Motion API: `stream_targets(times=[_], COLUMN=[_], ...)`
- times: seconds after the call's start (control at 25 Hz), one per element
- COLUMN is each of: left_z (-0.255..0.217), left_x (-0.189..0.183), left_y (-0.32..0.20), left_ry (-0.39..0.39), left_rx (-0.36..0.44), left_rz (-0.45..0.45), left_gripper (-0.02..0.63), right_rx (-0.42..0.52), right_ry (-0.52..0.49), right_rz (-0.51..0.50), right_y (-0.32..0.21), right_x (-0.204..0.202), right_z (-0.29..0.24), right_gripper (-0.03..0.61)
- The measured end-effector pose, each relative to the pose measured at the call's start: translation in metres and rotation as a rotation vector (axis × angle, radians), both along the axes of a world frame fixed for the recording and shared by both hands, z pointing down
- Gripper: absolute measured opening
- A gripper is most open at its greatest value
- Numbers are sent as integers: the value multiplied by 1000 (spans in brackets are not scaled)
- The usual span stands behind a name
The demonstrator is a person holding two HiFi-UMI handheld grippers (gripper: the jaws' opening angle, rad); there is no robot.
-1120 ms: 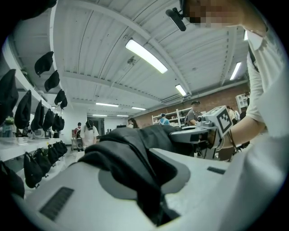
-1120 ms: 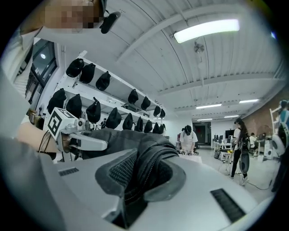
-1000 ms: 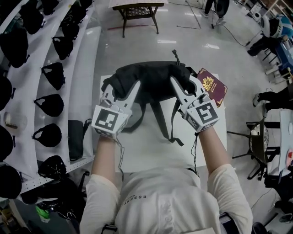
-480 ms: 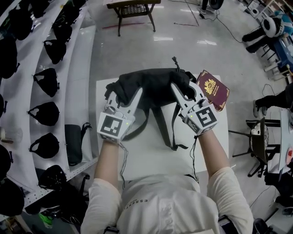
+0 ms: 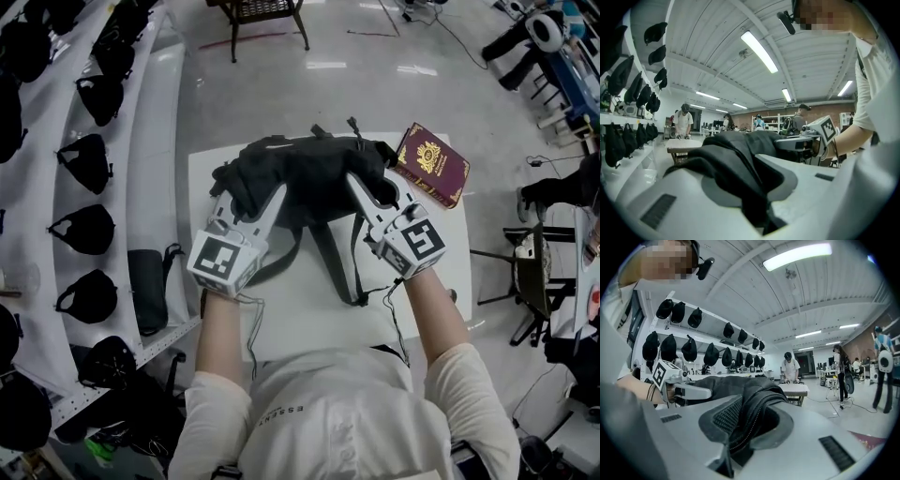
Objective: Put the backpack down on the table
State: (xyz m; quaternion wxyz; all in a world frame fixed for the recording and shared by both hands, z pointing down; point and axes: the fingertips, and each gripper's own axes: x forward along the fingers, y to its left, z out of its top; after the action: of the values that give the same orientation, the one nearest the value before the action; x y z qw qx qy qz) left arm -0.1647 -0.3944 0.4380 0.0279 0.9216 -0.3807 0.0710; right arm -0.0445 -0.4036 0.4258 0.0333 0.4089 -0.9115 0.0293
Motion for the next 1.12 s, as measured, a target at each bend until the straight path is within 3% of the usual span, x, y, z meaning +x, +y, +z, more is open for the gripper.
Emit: stream_targets(times=[1.12], left_z=[69], left_x=[4], left_y=[135], left_ry=[141], left_rx=[-226], left_rz=[-54], left_gripper=[81], right_rx=[-152], right_ry=[-68], right_rz=[-26], right_y=[132], right_x=[10], right_z=[63], right_gripper=[80])
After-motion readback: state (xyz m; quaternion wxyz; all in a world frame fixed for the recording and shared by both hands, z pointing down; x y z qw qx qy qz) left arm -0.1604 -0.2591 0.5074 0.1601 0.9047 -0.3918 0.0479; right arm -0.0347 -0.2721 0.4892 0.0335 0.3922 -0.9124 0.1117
